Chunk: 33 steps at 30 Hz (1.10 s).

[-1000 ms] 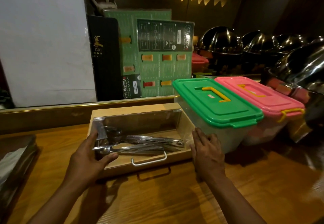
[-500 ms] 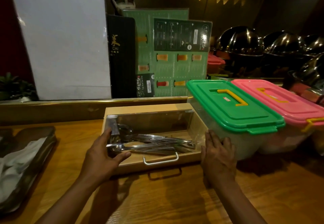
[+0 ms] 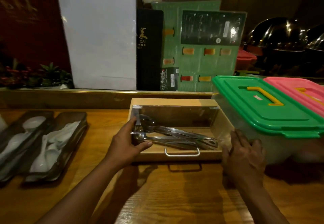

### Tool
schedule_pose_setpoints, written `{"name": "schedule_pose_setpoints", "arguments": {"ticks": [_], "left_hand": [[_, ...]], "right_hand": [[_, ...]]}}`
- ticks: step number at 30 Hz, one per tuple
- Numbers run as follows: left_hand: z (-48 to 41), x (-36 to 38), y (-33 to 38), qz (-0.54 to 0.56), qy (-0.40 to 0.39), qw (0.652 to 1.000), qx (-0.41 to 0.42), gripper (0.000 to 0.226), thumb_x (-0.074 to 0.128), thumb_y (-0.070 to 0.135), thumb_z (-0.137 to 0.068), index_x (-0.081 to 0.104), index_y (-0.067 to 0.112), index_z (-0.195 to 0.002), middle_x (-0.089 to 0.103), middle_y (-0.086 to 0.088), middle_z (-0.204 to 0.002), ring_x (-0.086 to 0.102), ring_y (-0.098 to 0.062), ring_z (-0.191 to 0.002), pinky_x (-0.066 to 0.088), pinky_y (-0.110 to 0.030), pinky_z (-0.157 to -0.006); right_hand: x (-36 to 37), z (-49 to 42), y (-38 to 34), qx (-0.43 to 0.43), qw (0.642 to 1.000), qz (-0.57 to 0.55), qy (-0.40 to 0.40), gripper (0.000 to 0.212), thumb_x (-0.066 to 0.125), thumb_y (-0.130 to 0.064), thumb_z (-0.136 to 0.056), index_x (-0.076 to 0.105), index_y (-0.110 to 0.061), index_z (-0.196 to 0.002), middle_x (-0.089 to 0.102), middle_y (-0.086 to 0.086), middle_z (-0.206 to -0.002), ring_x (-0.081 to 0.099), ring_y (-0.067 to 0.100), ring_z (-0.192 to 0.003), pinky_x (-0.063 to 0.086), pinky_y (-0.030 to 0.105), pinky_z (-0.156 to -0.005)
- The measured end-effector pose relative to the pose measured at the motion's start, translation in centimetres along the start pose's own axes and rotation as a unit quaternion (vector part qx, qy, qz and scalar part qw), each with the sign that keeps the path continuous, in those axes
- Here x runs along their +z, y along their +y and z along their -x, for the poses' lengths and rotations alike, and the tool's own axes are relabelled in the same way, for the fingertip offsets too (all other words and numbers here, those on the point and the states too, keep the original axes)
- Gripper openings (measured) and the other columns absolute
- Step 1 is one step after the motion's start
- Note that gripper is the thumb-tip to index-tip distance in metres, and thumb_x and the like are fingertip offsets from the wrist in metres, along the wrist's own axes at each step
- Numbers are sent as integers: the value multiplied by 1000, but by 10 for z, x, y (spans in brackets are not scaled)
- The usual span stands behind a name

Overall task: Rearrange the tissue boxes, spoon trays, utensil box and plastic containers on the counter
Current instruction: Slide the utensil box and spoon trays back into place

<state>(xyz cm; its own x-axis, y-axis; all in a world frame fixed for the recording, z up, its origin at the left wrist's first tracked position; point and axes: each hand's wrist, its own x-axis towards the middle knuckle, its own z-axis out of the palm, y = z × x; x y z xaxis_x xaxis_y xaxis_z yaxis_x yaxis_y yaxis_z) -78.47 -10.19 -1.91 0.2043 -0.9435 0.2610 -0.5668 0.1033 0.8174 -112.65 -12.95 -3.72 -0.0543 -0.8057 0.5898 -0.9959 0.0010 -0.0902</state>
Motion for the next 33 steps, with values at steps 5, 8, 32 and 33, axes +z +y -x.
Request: {"name": "schedule_pose_setpoints", "arguments": {"ticks": [5, 8, 32, 33], "left_hand": [[1, -33, -20, -13, 17, 1000, -3, 96, 83, 53, -69, 28, 49, -149, 39, 11, -154, 40, -14, -137, 46, -38, -104], [9, -74, -40, -28, 30, 999, -1, 90, 74, 61, -74, 27, 48, -150, 37, 7, -156, 38, -14, -139, 44, -46, -107], [30, -245, -188, -41, -33, 998, -18, 70, 76, 34, -81, 42, 29, -142, 51, 15, -131, 51, -6, -113, 43, -22, -87], [29, -236, -189, -23, -45, 998, -46, 74, 75, 36, -81, 38, 30, -145, 54, 10, -134, 54, -10, -115, 47, -27, -89]], "right_hand": [[-16, 8, -44, -48, 990, -131, 24, 46, 57, -33, -84, 65, -10, -123, 64, 14, -127, 52, 39, -106, 41, 52, -91], [-25, 22, -96, -105, 967, -230, 14, 39, 60, -30, -86, 66, -10, -119, 67, 12, -120, 57, 35, -108, 34, 40, -101], [1, 145, -452, -98, 914, -289, -266, 79, 57, -33, -87, 17, -42, -154, 41, -10, -153, 51, 18, -125, 49, 33, -92], [-2, 145, -448, -92, 916, -288, -264, 78, 57, -32, -87, 18, -41, -154, 41, -10, -153, 50, 17, -125, 48, 31, -93]]}}
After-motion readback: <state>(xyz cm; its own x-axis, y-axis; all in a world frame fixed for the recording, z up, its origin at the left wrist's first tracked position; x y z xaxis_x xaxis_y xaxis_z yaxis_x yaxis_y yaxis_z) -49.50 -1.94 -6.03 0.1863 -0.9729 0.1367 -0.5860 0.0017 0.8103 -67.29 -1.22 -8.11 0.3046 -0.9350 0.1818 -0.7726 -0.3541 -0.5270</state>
